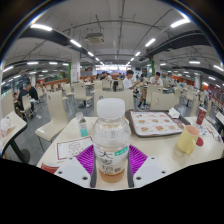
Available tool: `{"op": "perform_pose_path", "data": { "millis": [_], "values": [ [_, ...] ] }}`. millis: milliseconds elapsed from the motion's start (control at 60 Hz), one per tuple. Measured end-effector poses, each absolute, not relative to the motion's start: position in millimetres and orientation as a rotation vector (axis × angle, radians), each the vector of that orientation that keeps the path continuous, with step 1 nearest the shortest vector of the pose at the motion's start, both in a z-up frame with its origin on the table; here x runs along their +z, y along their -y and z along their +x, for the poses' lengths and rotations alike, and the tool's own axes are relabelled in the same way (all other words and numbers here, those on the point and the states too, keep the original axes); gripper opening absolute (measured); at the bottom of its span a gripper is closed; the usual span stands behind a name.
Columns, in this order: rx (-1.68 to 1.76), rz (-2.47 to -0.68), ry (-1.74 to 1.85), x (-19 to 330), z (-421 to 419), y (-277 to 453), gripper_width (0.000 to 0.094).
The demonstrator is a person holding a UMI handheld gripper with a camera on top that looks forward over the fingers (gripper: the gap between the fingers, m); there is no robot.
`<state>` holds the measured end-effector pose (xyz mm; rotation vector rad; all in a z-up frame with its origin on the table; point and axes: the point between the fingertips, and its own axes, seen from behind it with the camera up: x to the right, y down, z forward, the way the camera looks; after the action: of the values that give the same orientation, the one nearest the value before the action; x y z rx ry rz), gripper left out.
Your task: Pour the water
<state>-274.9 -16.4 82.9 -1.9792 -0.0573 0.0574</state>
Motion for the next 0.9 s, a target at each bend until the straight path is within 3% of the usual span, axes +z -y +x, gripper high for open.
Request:
{"op": "perform_pose_path", "data": {
  "millis": [233, 483, 617, 900],
  "values": [
    [0.401, -1.924, -0.158, 161.9, -263.7, 11.7, 0.0414],
    [1.009, -1.713, -0.686, 250.1, -196.2, -19.6, 0.0416],
    [1.376, -1.508, -1.054, 254.6, -140.0, -37.1, 0.0415],
    [1.711, -1.227, -1.529, 179.1, -63.5, -71.4, 0.0412]
  ]
}}
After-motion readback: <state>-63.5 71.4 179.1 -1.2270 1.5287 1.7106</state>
